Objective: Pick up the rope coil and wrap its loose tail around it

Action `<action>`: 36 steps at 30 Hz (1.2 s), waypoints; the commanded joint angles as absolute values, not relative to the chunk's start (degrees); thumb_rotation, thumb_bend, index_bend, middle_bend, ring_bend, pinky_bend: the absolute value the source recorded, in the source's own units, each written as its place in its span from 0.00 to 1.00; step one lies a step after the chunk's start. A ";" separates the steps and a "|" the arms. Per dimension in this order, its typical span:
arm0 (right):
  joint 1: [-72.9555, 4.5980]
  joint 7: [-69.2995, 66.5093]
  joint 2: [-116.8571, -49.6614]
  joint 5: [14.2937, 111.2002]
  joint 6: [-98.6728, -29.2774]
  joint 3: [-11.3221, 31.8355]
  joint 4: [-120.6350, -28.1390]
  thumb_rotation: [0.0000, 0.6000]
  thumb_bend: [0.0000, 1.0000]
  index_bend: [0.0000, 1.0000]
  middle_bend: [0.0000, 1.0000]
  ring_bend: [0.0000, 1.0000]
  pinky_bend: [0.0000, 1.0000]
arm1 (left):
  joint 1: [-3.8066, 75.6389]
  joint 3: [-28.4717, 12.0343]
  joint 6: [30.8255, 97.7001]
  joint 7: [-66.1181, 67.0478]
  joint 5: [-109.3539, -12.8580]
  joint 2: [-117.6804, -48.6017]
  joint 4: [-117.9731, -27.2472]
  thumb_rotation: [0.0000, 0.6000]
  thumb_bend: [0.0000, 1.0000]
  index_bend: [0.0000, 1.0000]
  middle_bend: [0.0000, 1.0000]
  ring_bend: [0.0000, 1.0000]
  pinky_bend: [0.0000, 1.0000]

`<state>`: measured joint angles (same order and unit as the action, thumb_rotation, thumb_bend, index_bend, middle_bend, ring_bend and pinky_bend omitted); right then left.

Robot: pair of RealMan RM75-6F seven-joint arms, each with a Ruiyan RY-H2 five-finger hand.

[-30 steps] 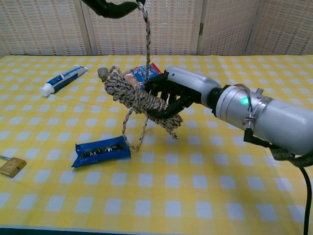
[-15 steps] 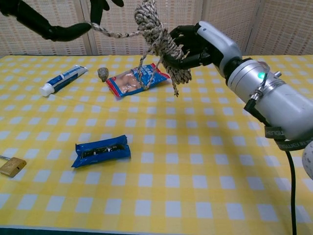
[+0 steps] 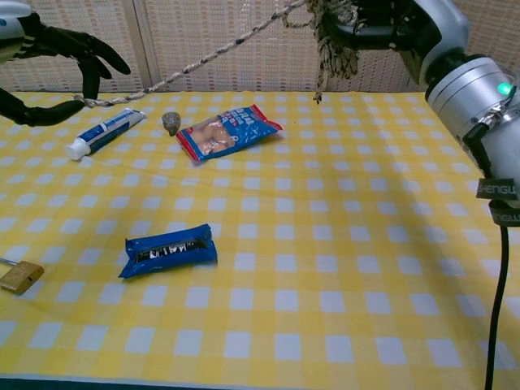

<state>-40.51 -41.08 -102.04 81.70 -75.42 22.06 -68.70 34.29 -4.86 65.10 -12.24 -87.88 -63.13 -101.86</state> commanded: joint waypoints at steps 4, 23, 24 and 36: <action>-38.87 -45.09 -97.35 82.41 -74.21 20.72 -72.10 1.00 0.73 0.77 0.65 0.71 0.57 | 34.39 -5.58 62.68 -13.84 -83.42 -65.95 -96.93 1.00 0.57 0.63 0.24 0.23 0.01; -36.93 -51.37 -92.16 87.58 -76.48 16.10 -73.68 1.00 0.73 0.77 0.65 0.71 0.57 | 36.28 -8.42 56.82 -10.93 -74.45 -70.74 -88.46 1.00 0.57 0.63 0.24 0.23 0.01; -36.84 -51.62 -91.89 87.90 -76.63 15.81 -73.69 1.00 0.73 0.77 0.65 0.71 0.57 | 36.42 -8.57 56.56 -10.54 -74.02 -70.93 -88.26 1.00 0.57 0.63 0.24 0.23 0.01; -35.57 -54.86 -88.54 90.89 -79.97 13.81 -74.88 1.00 0.73 0.77 0.65 0.71 0.57 | 38.05 -9.25 53.22 -5.80 -70.02 -72.96 -86.67 1.00 0.57 0.63 0.24 0.23 0.01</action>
<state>-35.66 -54.65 -88.72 90.71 -79.77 13.93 -74.72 37.81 -9.18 53.54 -6.42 -70.44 -72.75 -86.81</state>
